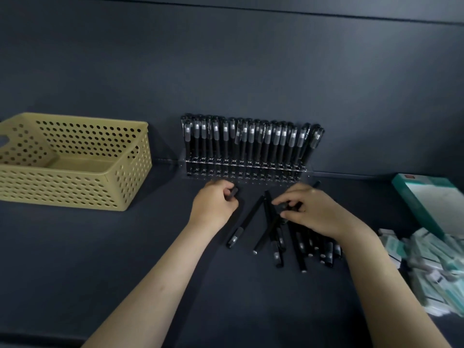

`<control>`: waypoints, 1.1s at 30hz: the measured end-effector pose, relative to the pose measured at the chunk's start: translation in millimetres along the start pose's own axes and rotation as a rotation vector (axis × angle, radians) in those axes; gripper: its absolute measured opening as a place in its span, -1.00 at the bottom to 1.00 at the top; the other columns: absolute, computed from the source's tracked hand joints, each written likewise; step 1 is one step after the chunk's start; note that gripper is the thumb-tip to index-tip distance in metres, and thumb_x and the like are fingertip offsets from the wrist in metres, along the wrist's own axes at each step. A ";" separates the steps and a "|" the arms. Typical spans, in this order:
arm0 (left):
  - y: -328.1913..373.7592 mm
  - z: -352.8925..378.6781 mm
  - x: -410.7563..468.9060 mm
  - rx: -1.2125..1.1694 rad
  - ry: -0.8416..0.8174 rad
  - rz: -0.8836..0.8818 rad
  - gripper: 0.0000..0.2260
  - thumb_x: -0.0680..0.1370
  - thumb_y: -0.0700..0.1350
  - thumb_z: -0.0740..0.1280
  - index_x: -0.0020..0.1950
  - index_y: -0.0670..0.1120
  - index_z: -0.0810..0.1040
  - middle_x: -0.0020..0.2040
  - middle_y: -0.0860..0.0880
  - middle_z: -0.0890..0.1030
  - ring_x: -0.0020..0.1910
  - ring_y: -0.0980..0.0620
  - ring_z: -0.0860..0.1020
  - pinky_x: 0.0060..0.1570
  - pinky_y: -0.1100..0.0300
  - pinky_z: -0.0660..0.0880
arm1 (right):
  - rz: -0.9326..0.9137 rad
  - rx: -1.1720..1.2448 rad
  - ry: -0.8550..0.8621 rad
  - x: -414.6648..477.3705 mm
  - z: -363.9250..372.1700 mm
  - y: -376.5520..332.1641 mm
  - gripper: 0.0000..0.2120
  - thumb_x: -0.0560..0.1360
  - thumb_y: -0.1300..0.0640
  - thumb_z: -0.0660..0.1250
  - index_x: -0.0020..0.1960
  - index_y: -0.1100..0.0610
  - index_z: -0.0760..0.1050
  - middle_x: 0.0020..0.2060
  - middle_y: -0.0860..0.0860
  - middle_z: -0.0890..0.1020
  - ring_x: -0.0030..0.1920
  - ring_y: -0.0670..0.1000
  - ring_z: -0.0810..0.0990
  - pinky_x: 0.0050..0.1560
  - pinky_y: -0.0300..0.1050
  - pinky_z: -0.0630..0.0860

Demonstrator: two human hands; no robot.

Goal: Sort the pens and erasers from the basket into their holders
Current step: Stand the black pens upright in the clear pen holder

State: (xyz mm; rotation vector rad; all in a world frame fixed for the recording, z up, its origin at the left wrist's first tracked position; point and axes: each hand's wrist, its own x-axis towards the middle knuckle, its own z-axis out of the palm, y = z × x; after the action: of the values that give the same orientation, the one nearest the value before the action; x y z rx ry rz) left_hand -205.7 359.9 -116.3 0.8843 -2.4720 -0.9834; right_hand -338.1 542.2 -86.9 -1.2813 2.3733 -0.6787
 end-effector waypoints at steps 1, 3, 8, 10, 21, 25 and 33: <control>0.6 -0.3 -1.9 -0.040 0.001 -0.015 -0.72 0.51 -0.14 0.36 0.21 0.00 0.56 0.05 0.08 0.54 -0.08 0.16 0.48 -0.11 0.34 0.36 | -0.012 -0.020 -0.031 0.3 0.1 -1.4 -0.78 0.51 0.08 0.40 0.12 -0.15 0.59 0.05 -0.24 0.45 0.04 -0.27 0.44 -0.04 -0.52 0.31; 1.1 -0.3 -5.8 -0.117 -0.001 -0.026 -0.77 0.49 -0.16 0.37 0.14 0.00 0.60 0.02 0.07 0.54 -0.12 0.21 0.49 -0.16 0.42 0.34 | -0.045 -0.035 -0.064 1.2 0.5 -3.5 -0.82 0.50 0.08 0.42 0.08 -0.11 0.62 0.04 -0.20 0.44 0.05 -0.26 0.42 -0.01 -0.55 0.27; 3.0 -1.8 -14.3 -0.204 0.005 -0.049 -0.82 0.52 -0.16 0.35 0.11 0.00 0.59 0.00 0.07 0.54 -0.13 0.22 0.49 -0.17 0.44 0.35 | -0.119 -0.030 -0.066 -0.4 1.0 -0.9 -0.97 0.48 0.07 0.43 -0.09 -0.04 0.60 0.03 -0.17 0.54 0.13 -0.15 0.42 0.14 -0.44 0.26; 2.6 -3.5 -16.1 -0.240 0.008 -0.062 -0.82 0.53 -0.15 0.35 0.12 -0.02 0.58 -0.01 0.05 0.54 -0.14 0.20 0.49 -0.17 0.43 0.36 | -0.112 -0.002 -0.042 -2.2 -1.0 0.6 -0.98 0.51 0.06 0.39 -0.07 -0.02 0.57 -0.03 -0.14 0.58 0.06 -0.17 0.45 0.09 -0.38 0.34; -6.1 -29.3 -12.4 -0.531 0.175 -0.200 -0.92 0.56 -0.13 0.32 0.04 -0.02 0.56 -0.08 0.06 0.58 -0.08 0.09 0.54 0.03 0.17 0.49 | -0.241 0.588 0.458 6.2 -26.7 -31.8 -0.81 0.53 0.25 0.36 0.07 0.00 0.58 -0.11 -0.04 0.62 -0.13 -0.08 0.60 0.01 -0.16 0.58; -10.1 -44.5 -7.6 -0.608 0.255 -0.169 -0.87 0.56 -0.20 0.30 0.00 0.03 0.53 -0.06 0.02 0.60 -0.06 0.05 0.56 0.01 0.13 0.53 | -0.358 0.718 0.631 29.6 -33.8 -69.9 -0.63 0.54 0.32 0.32 0.18 -0.08 0.39 -0.08 0.10 0.65 -0.13 -0.01 0.63 0.05 -0.03 0.60; -21.6 -59.5 -2.8 -0.678 0.317 -0.054 -0.68 0.55 -0.31 0.27 0.10 0.11 0.52 -0.08 0.00 0.59 -0.09 0.07 0.57 -0.10 0.20 0.54 | -0.467 0.509 0.662 91.9 -2.9 -116.3 -0.72 0.54 0.27 0.33 0.19 0.02 0.43 -0.07 0.04 0.65 -0.11 -0.09 0.62 -0.02 -0.26 0.55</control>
State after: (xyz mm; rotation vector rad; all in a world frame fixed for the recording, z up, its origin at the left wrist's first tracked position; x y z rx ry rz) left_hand -164.2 320.0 -89.8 0.7895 -1.6819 -1.4412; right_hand -309.4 409.9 -26.4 -1.5281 2.0849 -1.9599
